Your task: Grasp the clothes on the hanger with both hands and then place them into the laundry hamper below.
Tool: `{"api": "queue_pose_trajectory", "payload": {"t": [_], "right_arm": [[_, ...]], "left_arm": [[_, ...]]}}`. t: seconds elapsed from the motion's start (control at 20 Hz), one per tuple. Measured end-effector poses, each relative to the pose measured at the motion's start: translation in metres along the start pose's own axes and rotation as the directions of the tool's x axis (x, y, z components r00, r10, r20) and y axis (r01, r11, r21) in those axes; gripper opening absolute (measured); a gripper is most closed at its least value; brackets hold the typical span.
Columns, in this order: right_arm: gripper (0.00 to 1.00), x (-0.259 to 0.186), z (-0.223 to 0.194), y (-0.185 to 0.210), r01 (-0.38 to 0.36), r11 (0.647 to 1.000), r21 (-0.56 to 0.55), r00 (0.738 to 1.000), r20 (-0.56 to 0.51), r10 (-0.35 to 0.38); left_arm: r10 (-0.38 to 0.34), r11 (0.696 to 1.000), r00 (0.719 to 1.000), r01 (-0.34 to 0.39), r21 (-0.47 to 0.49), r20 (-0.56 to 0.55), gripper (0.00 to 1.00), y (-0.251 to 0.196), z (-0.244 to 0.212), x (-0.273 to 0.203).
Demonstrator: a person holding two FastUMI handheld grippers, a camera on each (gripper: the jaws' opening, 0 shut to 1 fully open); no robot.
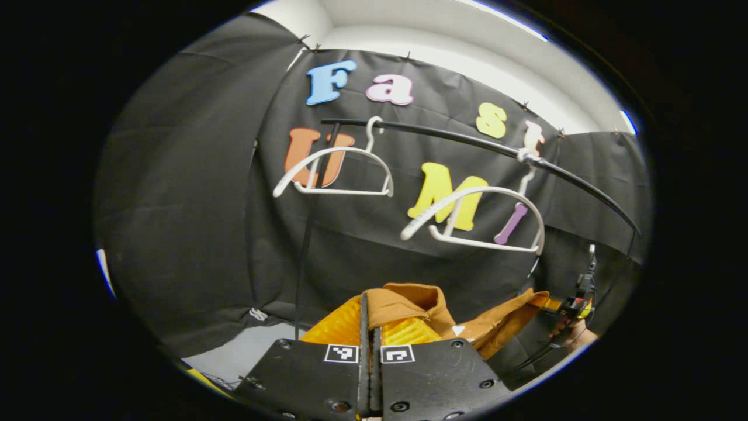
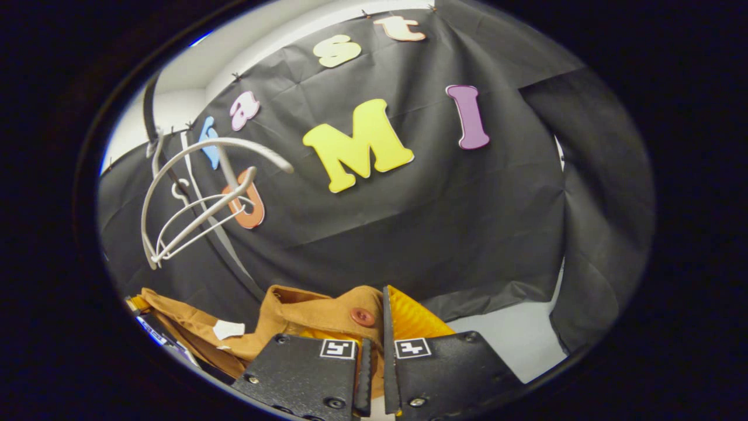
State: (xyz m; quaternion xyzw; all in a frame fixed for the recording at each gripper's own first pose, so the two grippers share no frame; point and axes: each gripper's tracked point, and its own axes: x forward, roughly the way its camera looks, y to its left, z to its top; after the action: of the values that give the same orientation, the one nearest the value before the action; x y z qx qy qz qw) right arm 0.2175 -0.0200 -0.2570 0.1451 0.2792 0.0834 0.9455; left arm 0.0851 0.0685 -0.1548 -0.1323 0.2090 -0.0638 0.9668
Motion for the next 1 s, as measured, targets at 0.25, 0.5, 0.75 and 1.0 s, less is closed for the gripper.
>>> {"api": "queue_pose_trajectory", "payload": {"t": [0.25,0.5,0.75,1.0], "right_arm": [[0.11,-0.025,-0.005,0.044,-0.069,0.996,-0.051,0.997,0.02,0.07],[0.06,-0.027,-0.039,0.06,-0.105,0.994,-0.017,0.994,-0.012,0.105],[0.03,-0.039,-0.049,0.076,-0.133,0.99,0.034,0.991,-0.027,0.134],[0.04,-0.06,-0.034,0.114,-0.222,0.975,0.01,0.975,-0.004,0.222]], "left_arm": [[-0.131,0.99,0.991,0.13,0.049,0.016,0.0,-0.045,0.007,-0.004],[-0.232,0.972,0.972,0.231,0.038,0.036,0.0,-0.08,0.017,-0.009],[-0.299,0.953,0.954,0.297,0.059,0.035,0.0,-0.106,0.02,-0.015],[-0.349,0.936,0.936,0.345,0.069,0.04,0.0,-0.132,0.023,-0.014]]}}
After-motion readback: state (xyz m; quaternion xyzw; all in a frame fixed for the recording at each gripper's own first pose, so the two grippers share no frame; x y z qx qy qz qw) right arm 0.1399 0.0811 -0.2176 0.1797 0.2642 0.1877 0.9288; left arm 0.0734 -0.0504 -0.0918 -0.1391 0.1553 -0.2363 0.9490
